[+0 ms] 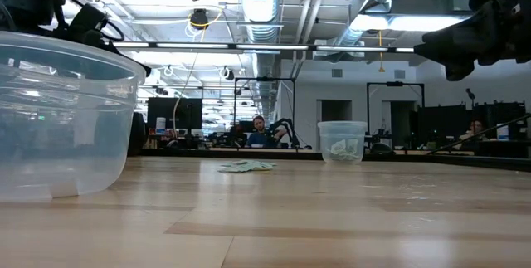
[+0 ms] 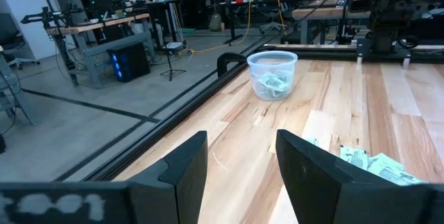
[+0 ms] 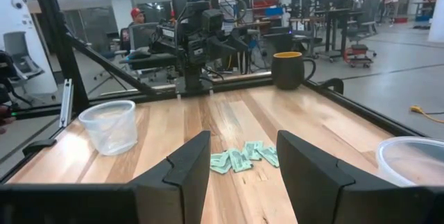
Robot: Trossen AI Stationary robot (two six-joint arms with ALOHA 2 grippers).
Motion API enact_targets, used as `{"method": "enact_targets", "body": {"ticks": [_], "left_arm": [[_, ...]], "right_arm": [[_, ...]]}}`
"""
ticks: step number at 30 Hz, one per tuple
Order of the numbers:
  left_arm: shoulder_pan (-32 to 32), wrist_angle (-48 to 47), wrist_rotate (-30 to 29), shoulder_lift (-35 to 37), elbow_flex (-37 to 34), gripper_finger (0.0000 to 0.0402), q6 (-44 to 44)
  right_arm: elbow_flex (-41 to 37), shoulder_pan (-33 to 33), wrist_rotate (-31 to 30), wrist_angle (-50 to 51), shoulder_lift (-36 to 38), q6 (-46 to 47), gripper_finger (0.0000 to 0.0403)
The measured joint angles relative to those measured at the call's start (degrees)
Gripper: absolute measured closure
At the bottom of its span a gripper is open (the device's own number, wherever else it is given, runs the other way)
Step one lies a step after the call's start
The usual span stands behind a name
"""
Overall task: Pick and place Stevia / Truvia into bins
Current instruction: Put the stevia packet into the bottom container
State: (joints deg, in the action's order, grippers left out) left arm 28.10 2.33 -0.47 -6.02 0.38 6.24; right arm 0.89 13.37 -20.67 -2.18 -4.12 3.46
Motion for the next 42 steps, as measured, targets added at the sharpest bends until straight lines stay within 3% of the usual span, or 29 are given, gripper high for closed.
{"method": "enact_targets", "body": {"ticks": [19,24,28,32,36,42], "left_arm": [[0.0,1.7,0.4,0.0,0.0,0.0239,1.4],[0.0,4.8,8.8,0.0,0.0,0.0239,-1.7],[0.0,11.7,13.7,0.1,0.5,0.0239,-9.7],[-1.1,11.3,18.2,-1.0,3.5,0.0239,-13.9],[-4.7,11.4,18.1,-4.8,5.6,0.0239,-15.9],[-12.4,13.9,13.4,-16.4,10.0,0.0239,-13.2]], "right_arm": [[0.0,0.0,0.0,0.0,0.0,0.0,0.0243],[0.0,0.0,0.0,0.0,0.0,0.0,0.0243],[0.0,0.0,0.0,0.0,0.0,0.0,0.0243],[0.0,0.0,0.0,0.0,0.0,0.0,0.0243],[0.0,0.0,0.0,0.0,0.0,0.0,0.0243],[0.0,0.0,0.0,0.0,0.0,0.0,0.0243]]}}
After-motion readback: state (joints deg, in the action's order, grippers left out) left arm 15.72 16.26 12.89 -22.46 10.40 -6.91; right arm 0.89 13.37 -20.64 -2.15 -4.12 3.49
